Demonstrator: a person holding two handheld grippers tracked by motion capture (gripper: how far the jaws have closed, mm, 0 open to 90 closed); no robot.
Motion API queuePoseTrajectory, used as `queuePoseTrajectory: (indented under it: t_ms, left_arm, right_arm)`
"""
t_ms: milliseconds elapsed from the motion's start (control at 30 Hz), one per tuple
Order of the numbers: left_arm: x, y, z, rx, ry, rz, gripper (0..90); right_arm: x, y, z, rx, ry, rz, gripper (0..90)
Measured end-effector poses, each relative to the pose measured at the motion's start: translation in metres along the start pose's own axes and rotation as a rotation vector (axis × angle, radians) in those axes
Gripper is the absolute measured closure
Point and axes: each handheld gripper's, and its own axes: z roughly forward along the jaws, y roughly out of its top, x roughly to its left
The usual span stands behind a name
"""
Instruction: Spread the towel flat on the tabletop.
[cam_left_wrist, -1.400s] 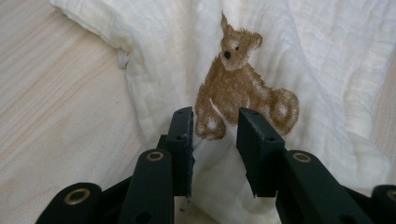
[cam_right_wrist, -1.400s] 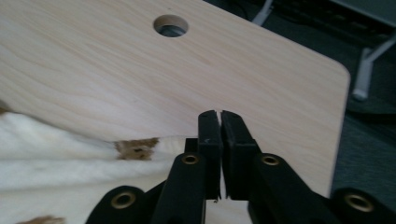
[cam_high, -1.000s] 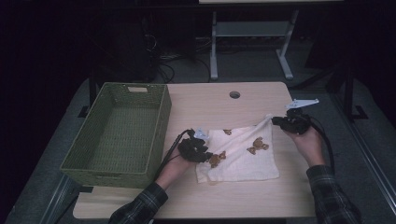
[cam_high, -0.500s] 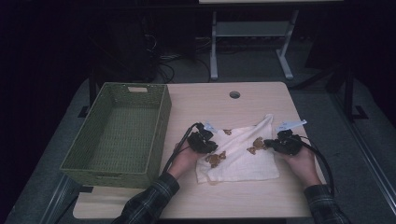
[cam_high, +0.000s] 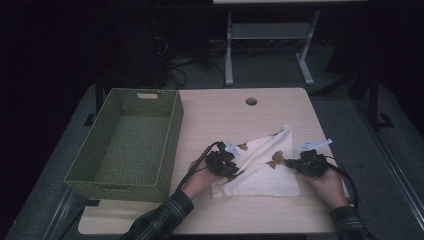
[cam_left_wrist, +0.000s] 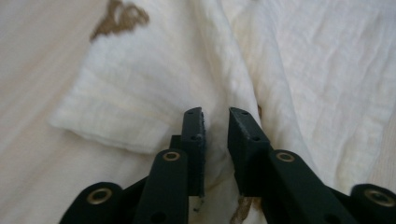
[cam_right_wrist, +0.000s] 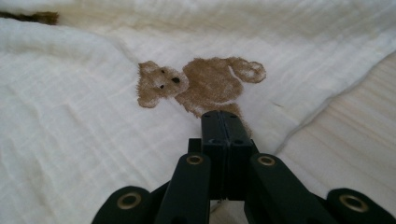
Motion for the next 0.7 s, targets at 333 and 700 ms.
queuePoseTrajectory:
  t_ms: [333, 700]
  left_arm:
    - [0.055, 0.012, -0.012, -0.064, 0.114, -0.13, 61.9]
    - [0.075, 0.002, 0.006, -0.045, 0.048, -0.182, 73.9]
  right_arm:
    - [-0.001, -0.002, 0.0, -0.012, 0.006, -0.004, 89.1]
    - [-0.001, -0.002, 0.0, -0.012, 0.007, -0.008, 89.1]
